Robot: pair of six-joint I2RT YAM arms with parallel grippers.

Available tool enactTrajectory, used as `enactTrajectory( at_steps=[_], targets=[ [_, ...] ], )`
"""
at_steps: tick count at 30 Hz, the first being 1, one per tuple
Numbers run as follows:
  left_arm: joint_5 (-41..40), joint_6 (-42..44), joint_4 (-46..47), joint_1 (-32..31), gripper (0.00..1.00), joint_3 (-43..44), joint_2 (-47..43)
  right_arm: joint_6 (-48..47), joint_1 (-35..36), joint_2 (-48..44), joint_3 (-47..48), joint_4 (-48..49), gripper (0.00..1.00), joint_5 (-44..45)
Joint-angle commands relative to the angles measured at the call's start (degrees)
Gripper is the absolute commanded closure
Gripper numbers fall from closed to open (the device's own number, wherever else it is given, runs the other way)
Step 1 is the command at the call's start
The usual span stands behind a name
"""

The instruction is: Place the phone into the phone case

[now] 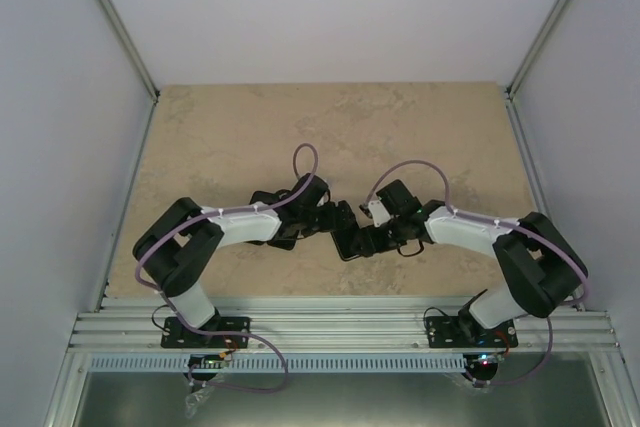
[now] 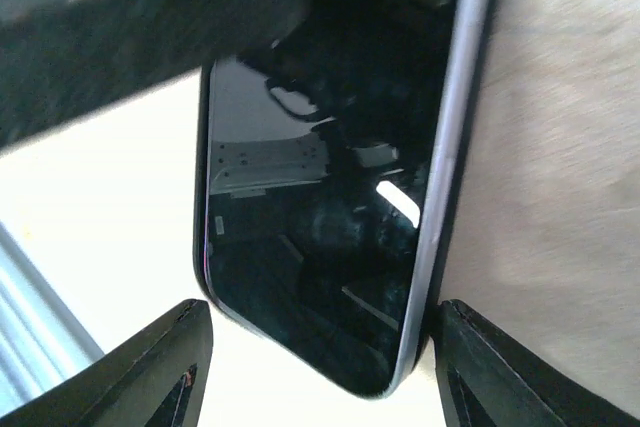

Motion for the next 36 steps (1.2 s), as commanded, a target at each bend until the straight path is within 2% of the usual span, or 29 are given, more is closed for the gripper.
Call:
enactTrajectory(
  at_steps=[1, 4, 9, 14, 19, 24, 28, 36],
  targets=[
    [-1.37, 2.33, -5.58, 0.57, 0.04, 1.5, 3.45, 3.31, 2.93, -2.26, -2.13, 3.73, 0.39, -4.2],
    [-1.34, 3.12, -6.09, 0.57, 0.04, 1.91, 3.06, 4.85, 3.72, -3.51, -2.9, 4.21, 0.4, -3.87],
    [-1.9, 3.28, -8.57, 0.57, 0.07, 0.04, -0.94, 5.22, 2.34, -5.77, -2.42, -0.51, 0.47, 1.81],
    [-0.74, 1.52, -8.05, -0.44, 0.16, -4.27, -4.67, 4.89, 1.59, -5.97, -1.81, -2.77, 0.62, 3.73],
    [0.41, -0.24, -6.81, -3.64, 0.24, -5.83, -4.53, 4.82, 1.61, -4.85, -1.67, -1.54, 0.78, 1.5],
    [0.73, -1.5, -5.43, -5.41, 0.33, -6.36, -3.78, 4.79, 1.7, -3.29, -1.38, -0.68, 0.87, 0.41],
    [0.73, -1.98, -4.89, -6.25, 0.39, -6.32, -2.8, 4.8, 2.07, -1.52, -1.19, 0.09, 0.92, -0.28],
    [0.77, -2.61, -3.81, -7.25, 0.47, -6.86, -1.69, 5.38, 3.55, -0.05, -0.1, 0.08, 0.96, 0.17]
  ],
)
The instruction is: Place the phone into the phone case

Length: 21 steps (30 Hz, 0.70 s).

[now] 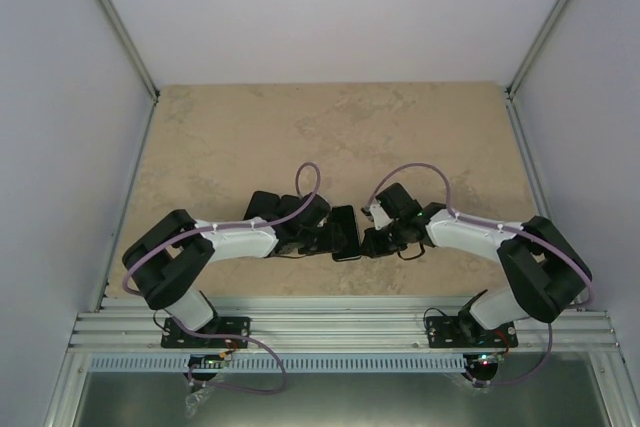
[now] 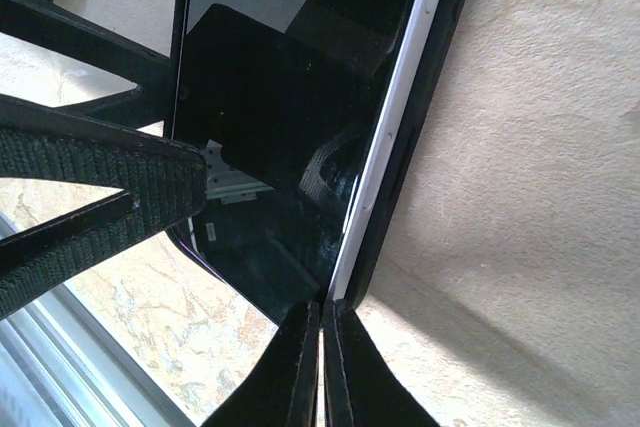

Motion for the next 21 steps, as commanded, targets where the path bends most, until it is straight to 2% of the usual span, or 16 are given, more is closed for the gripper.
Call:
enactTrajectory(
  at_steps=[1, 8, 15, 18, 21],
  targets=[
    [1.15, -0.78, -0.93, -1.37, 0.47, -1.74, 2.33, 0.45, 1.37, 2.57, 1.76, 0.45, 0.96, 0.75],
    [1.59, -1.42, 0.43, -1.38, 0.48, -3.03, 1.97, 1.68, 3.9, 7.59, 3.75, -4.18, 0.98, 8.58],
    [1.15, -2.01, 1.15, -1.31, 0.45, -4.05, 1.58, 3.31, 7.56, 12.13, 8.74, -11.39, 0.97, 20.24],
    [0.88, -1.65, 0.59, -0.47, 0.43, -4.04, 1.13, 2.57, 7.97, 12.05, 10.54, -12.87, 0.95, 21.63],
    [1.04, -0.68, -0.29, 1.53, 0.39, -3.83, -0.02, 0.05, 7.03, 8.86, 11.73, -11.95, 0.93, 18.28]
  ],
)
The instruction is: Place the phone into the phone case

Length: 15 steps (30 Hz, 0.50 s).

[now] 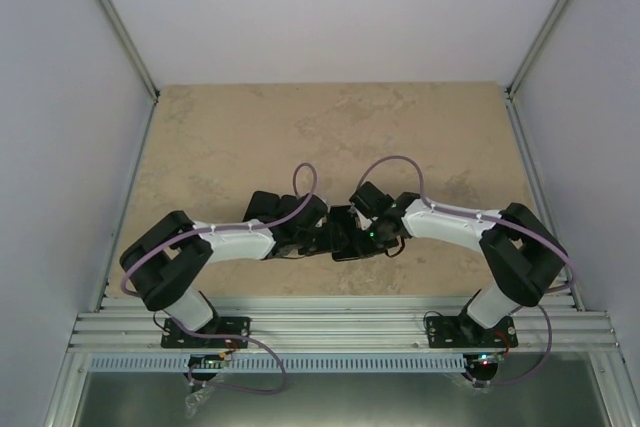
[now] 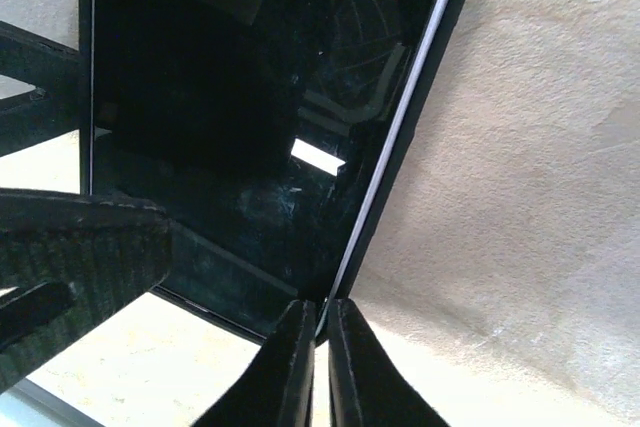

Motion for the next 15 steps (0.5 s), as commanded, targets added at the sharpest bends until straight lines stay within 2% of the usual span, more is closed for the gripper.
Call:
enactTrajectory(
  at_steps=[1, 4, 8, 15],
  targets=[
    [0.95, 1.1, -4.11, 2.0, 0.38, -1.54, 0.42, -2.84, -1.13, -0.31, -0.02, 2.98, 0.91, 1.91],
    [1.12, 2.56, -5.64, 3.19, 0.35, 0.41, 0.06, -5.75, -3.54, -3.86, 2.24, 4.07, 0.83, -3.32],
    [0.84, 4.82, -8.16, 5.1, 0.33, 4.33, 1.45, -9.18, -8.29, -5.12, 5.42, 5.47, 0.78, -10.97],
    [0.21, 8.1, -11.78, 7.78, 0.33, 10.44, 5.8, -13.49, -16.05, 2.91, 11.45, 6.54, 0.79, -16.94]
  ],
)
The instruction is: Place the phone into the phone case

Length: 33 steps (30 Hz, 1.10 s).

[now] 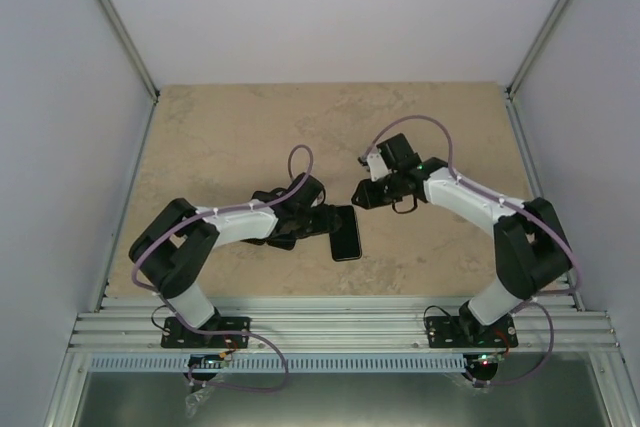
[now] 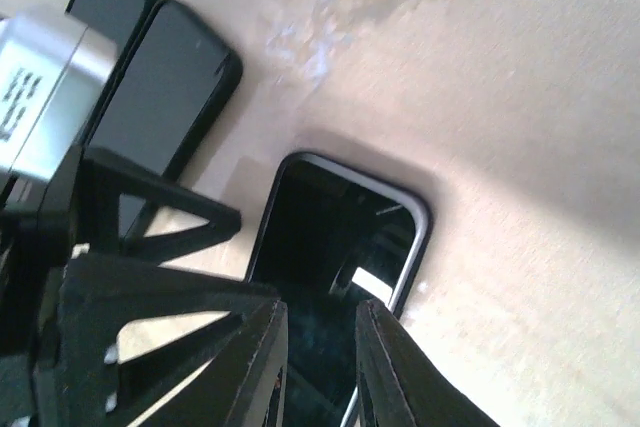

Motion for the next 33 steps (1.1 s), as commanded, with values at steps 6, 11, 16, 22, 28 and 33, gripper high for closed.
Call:
enactTrajectory(
  at_steps=[6, 11, 16, 22, 28, 33],
  targets=[
    [-0.79, 4.18, -5.5, 0.94, 0.33, 6.3, 6.03, -5.47, -4.49, 11.41, 4.87, 2.24, 0.8, -7.05],
    [-1.69, 4.85, -6.53, 0.99, 0.36, 7.54, 8.1, -6.27, -5.32, 15.2, 4.82, 3.37, 0.85, -7.95],
    [-2.16, 5.25, -7.18, 0.98, 0.43, 8.15, 9.62, -6.67, -5.37, 18.45, 4.42, 3.88, 0.88, -7.57],
    [-3.06, 5.52, -7.88, 0.92, 0.48, 8.35, 11.23, -5.82, -4.12, 22.36, 3.0, 2.05, 0.9, 0.58],
    [-3.3, 5.32, -7.7, 0.9, 0.49, 7.5, 11.67, -4.13, -1.3, 25.69, 2.35, -0.7, 0.92, 10.19],
    [-3.78, 5.12, -7.67, 0.9, 0.48, 6.89, 11.65, -1.55, 1.12, 27.74, 2.66, -3.01, 0.93, 18.6]
  ],
)
